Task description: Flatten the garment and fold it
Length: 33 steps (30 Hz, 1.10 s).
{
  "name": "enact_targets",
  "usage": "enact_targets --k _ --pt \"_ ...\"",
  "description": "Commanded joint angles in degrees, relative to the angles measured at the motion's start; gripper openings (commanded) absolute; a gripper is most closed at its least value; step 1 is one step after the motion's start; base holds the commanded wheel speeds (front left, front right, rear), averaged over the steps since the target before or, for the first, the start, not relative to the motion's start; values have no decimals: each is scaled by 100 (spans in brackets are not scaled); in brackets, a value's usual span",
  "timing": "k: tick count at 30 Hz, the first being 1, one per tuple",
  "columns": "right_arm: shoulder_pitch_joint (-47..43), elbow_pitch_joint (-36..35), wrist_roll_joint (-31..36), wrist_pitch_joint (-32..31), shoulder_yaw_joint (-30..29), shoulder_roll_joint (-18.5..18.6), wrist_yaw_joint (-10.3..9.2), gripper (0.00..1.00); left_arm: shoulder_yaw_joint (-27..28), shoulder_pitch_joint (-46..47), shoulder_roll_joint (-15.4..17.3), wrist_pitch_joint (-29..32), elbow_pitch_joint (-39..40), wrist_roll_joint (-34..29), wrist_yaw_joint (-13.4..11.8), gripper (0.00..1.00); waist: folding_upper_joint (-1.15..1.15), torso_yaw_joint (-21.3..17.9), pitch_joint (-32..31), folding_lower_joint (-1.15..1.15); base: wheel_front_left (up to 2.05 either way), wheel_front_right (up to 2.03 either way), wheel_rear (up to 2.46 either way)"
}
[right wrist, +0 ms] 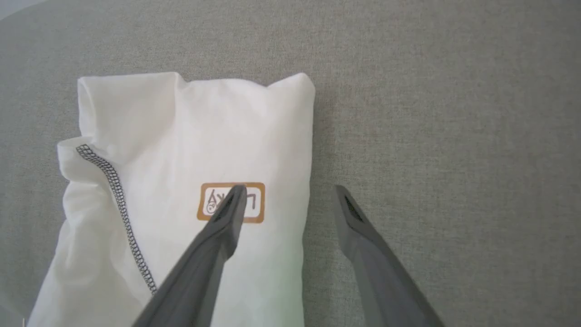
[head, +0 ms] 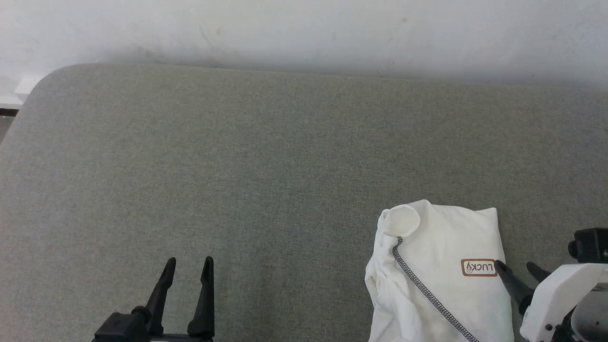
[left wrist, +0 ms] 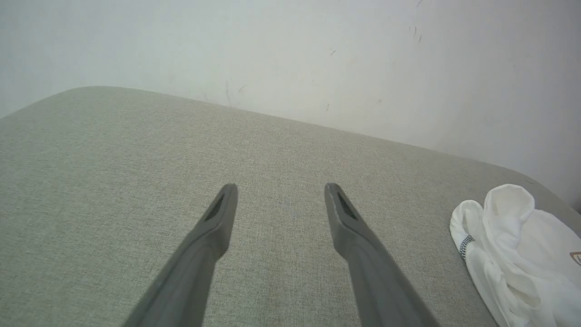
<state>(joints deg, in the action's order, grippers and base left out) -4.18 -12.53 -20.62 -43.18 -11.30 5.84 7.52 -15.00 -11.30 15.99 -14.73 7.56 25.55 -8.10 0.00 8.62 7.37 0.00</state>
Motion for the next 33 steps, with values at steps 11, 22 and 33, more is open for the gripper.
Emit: enact_targets --k 11,22,33 --pt "26 741 67 213 57 -278 -3 100 45 264 61 -11 -8 -58 114 100 0 20 450 0 0 0 0" --pt "686 2158 -196 601 144 -295 -3 0 38 301 148 88 47 -44 89 100 0 -91 320 0 0 0 0" --pt "1312 1603 299 490 278 56 -3 0 43 305 254 120 323 -126 27 100 0 -640 376 0 0 0 0"
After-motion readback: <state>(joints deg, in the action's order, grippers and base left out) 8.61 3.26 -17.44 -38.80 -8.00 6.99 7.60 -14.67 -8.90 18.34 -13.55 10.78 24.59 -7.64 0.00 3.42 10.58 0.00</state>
